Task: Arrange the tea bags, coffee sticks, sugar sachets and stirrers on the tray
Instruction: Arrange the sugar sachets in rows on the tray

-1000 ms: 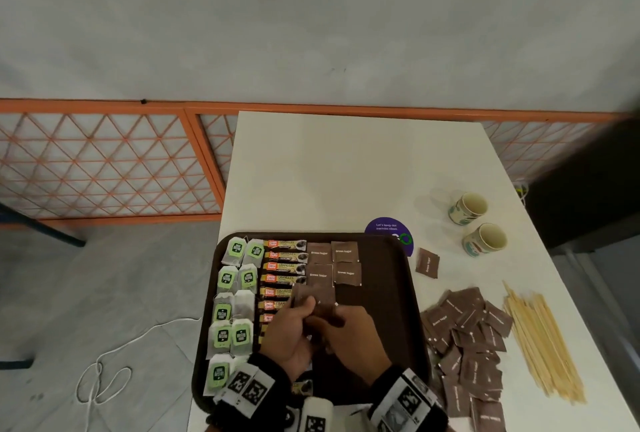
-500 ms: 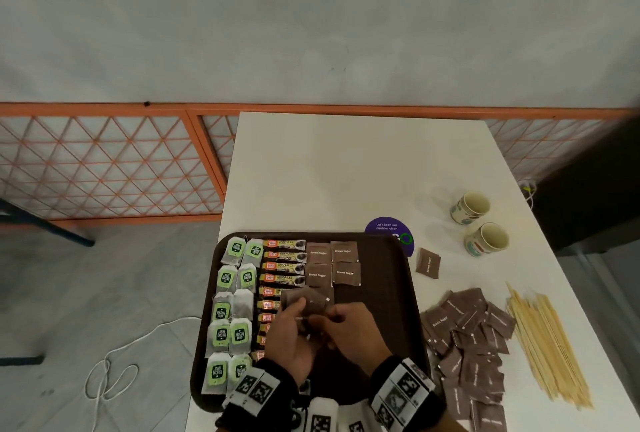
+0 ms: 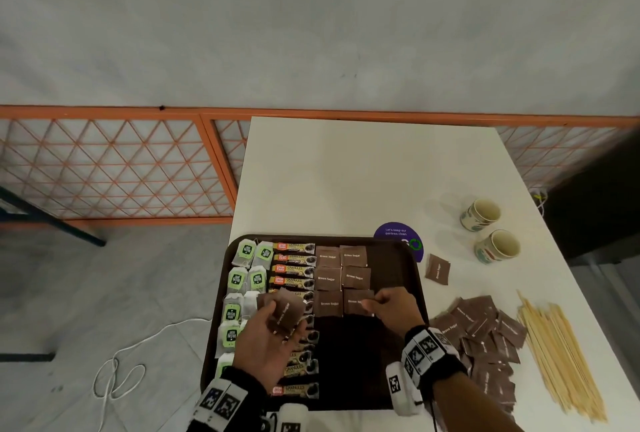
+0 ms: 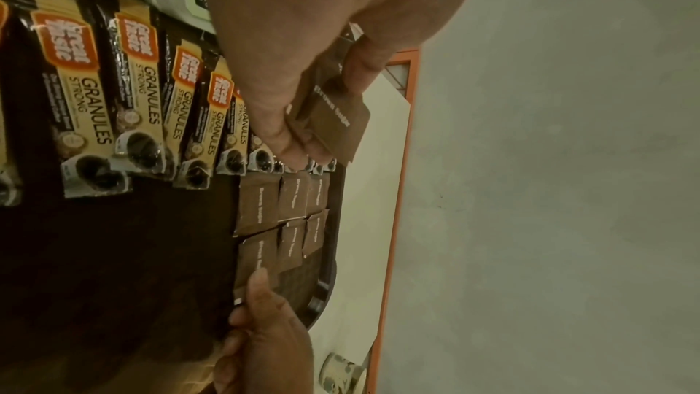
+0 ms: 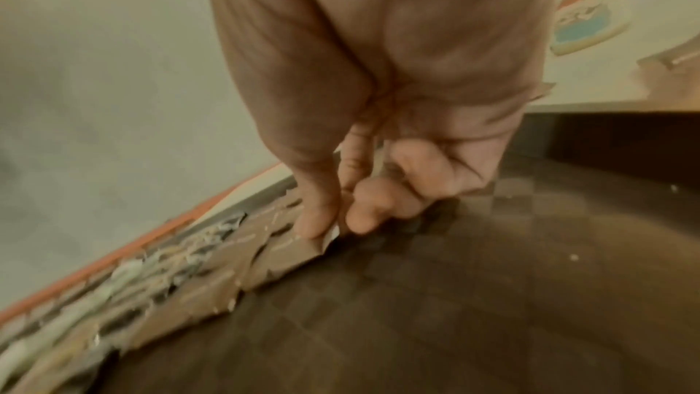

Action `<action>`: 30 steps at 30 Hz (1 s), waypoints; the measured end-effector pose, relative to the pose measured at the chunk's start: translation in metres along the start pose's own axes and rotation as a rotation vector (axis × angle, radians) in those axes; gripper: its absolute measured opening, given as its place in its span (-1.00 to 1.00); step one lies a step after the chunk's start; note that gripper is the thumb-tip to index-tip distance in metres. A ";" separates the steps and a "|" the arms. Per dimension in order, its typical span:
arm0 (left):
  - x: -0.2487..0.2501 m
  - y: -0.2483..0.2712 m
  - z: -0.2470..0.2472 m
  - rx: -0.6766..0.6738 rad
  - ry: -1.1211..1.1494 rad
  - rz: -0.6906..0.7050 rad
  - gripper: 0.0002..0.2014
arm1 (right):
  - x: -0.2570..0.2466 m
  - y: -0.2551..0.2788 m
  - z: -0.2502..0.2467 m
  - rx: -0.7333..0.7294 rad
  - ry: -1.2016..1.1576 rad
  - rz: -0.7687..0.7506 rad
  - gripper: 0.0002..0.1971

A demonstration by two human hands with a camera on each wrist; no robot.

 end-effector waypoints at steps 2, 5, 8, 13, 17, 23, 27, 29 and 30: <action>0.001 0.002 0.000 0.003 -0.001 -0.003 -0.71 | 0.002 -0.001 0.000 0.015 0.047 0.037 -0.69; 0.000 0.005 0.003 0.004 -0.055 -0.010 -0.72 | -0.010 0.009 -0.008 0.026 0.059 0.023 -0.64; -0.001 0.008 0.011 -0.028 -0.137 -0.038 -0.77 | -0.043 0.032 -0.019 0.092 -0.042 -0.134 -0.59; -0.022 0.007 0.019 -0.086 -0.377 -0.089 -0.74 | -0.098 0.080 0.020 -0.109 -0.019 -0.349 -0.73; -0.040 0.006 0.000 -0.019 -0.423 -0.142 -0.69 | -0.071 0.084 0.040 -0.145 -0.023 -0.296 -0.83; -0.012 0.003 -0.036 0.163 -0.453 -0.032 -0.75 | -0.032 0.065 0.046 -0.161 -0.283 -0.127 -0.76; 0.013 0.010 -0.042 0.208 -0.419 0.012 -0.87 | -0.027 0.058 0.057 -0.149 -0.410 -0.096 -0.78; 0.018 0.013 -0.038 0.182 -0.438 0.013 -0.88 | -0.026 0.056 0.061 -0.142 -0.407 -0.086 -0.80; 0.019 0.014 -0.037 0.172 -0.447 0.012 -0.87 | -0.025 0.054 0.062 -0.122 -0.380 -0.075 -0.80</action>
Point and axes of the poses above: each hand's wrist, its own y-axis away from the middle knuckle, its own z-axis out of the palm, x = y × z, the point moved 7 cm from there along -y, towards the middle knuckle, and after that the axes turned 6 degrees about -z, right-handed, at the moved point
